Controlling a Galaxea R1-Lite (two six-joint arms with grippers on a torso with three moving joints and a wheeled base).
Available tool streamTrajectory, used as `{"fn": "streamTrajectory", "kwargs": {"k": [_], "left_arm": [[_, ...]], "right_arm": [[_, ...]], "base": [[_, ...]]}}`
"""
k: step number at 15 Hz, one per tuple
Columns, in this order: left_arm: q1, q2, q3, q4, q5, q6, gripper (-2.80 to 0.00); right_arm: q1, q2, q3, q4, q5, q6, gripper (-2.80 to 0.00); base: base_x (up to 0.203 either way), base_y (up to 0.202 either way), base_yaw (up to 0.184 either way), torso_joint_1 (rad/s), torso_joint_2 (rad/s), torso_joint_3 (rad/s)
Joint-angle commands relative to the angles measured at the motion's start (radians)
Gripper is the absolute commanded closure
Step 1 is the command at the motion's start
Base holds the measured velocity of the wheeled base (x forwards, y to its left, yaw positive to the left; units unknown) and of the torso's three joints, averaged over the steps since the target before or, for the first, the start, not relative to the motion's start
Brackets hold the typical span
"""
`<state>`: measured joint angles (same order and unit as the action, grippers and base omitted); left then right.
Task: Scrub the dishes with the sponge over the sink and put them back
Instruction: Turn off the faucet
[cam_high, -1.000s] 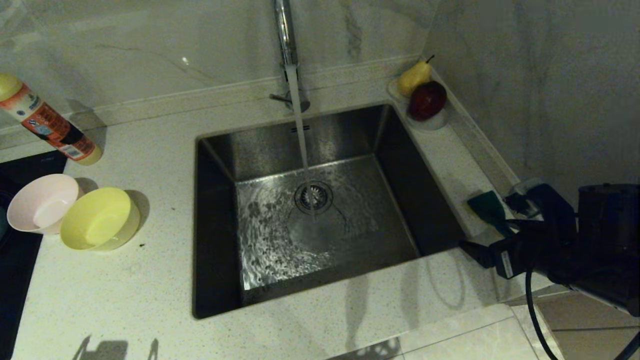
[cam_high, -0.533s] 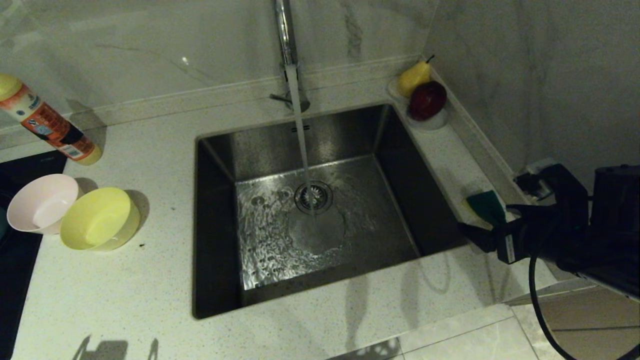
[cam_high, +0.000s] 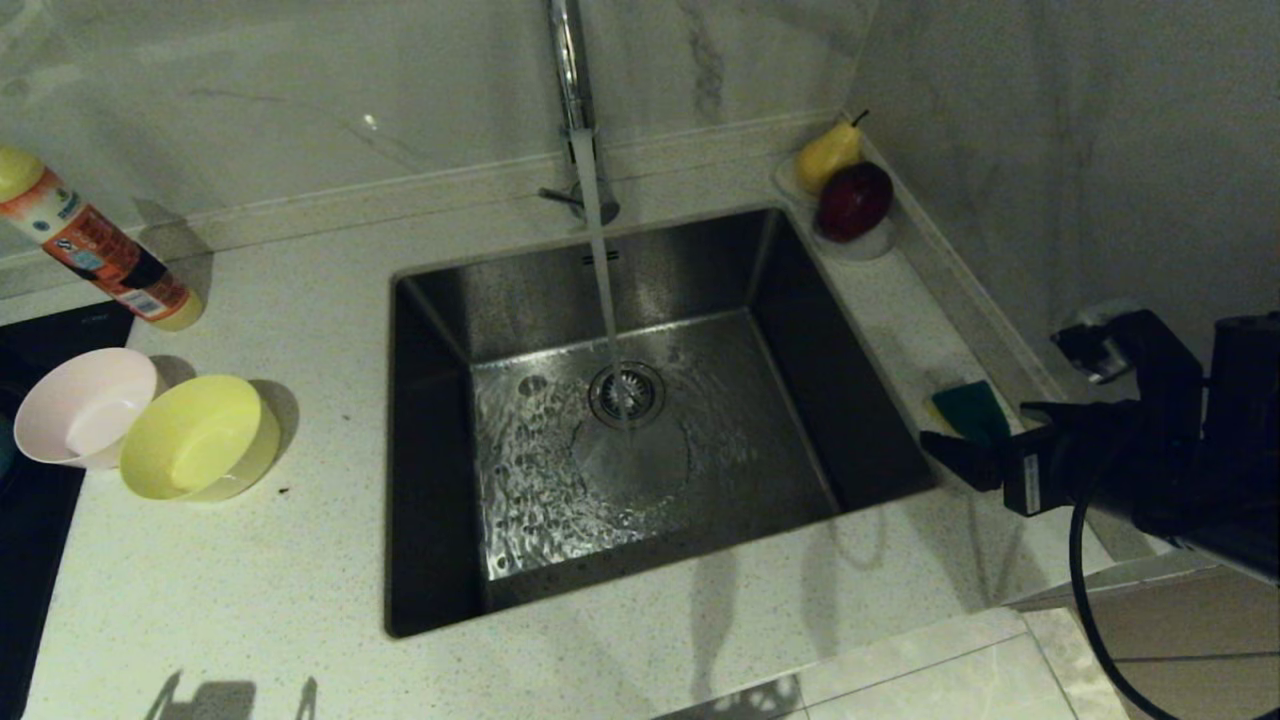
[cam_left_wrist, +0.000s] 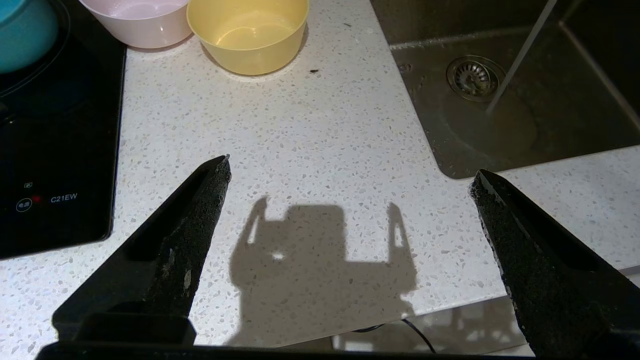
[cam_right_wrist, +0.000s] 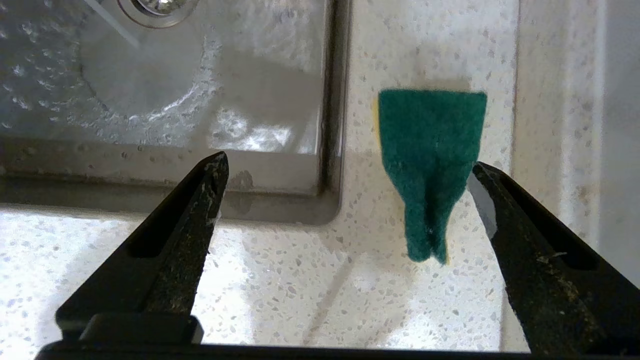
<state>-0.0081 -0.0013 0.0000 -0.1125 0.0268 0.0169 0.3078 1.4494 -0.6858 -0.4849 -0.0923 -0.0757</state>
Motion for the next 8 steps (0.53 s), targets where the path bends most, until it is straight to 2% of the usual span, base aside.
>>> {"fn": "streamTrajectory", "kwargs": {"k": [1, 4, 8], "left_arm": [[0.0, 0.001, 0.04, -0.003, 0.001, 0.0, -2.8], [0.0, 0.001, 0.04, -0.001, 0.001, 0.0, -2.8], [0.0, 0.001, 0.04, -0.001, 0.001, 0.0, -2.8]], "right_arm": [[-0.014, 0.041, 0.001, -0.004, -0.001, 0.027, -2.8], [-0.024, 0.065, 0.0, 0.002, -0.001, 0.108, -2.8], [-0.044, 0.083, 0.003, 0.004, 0.0, 0.115, -2.8]], "base": [[0.0, 0.0, 0.0, 0.0, 0.0, 0.0], [0.0, 0.0, 0.0, 0.0, 0.0, 0.0], [0.0, 0.0, 0.0, 0.0, 0.0, 0.0]]}}
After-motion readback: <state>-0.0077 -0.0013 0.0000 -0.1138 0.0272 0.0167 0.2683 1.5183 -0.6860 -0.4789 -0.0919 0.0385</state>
